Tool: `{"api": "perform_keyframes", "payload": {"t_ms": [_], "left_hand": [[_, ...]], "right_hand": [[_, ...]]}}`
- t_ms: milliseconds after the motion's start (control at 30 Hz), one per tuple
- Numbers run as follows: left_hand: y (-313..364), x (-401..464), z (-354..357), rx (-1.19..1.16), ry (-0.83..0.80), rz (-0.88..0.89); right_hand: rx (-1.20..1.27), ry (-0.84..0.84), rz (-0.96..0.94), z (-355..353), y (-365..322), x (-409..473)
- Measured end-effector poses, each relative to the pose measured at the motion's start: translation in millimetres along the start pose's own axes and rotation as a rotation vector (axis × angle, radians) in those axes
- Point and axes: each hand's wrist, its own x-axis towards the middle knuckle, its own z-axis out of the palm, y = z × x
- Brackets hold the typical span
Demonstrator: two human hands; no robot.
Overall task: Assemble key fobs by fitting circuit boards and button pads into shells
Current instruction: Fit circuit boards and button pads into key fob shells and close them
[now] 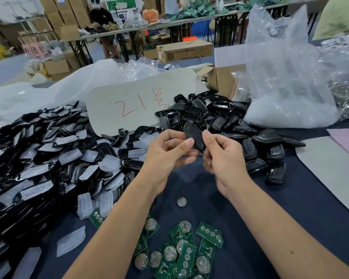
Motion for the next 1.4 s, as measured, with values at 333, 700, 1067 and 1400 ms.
{"api": "perform_keyframes", "payload": {"t_ms": [333,700,1067,1400], "left_hand": [[0.7,-1.8,-7.1,0.269,0.085,0.017],[7.4,7.0,-21.6,0.192,0.257,-0.026],[23.9,7.6,-52.2,0.301,0.189,-0.272],[36.3,5.3,-66.0,0.407,0.311,-0.18]], "right_hand": [[0.136,0.236,0.068,4.7,-0.8,-4.4],[-1.693,-0.209,-0.432,39.4,11.4,9.6],[-1.05,-0.383,-0.747,28.7,12.1,-3.2],[-0.879,-0.443,-0.831,27.9,8.4,-17.1]]}}
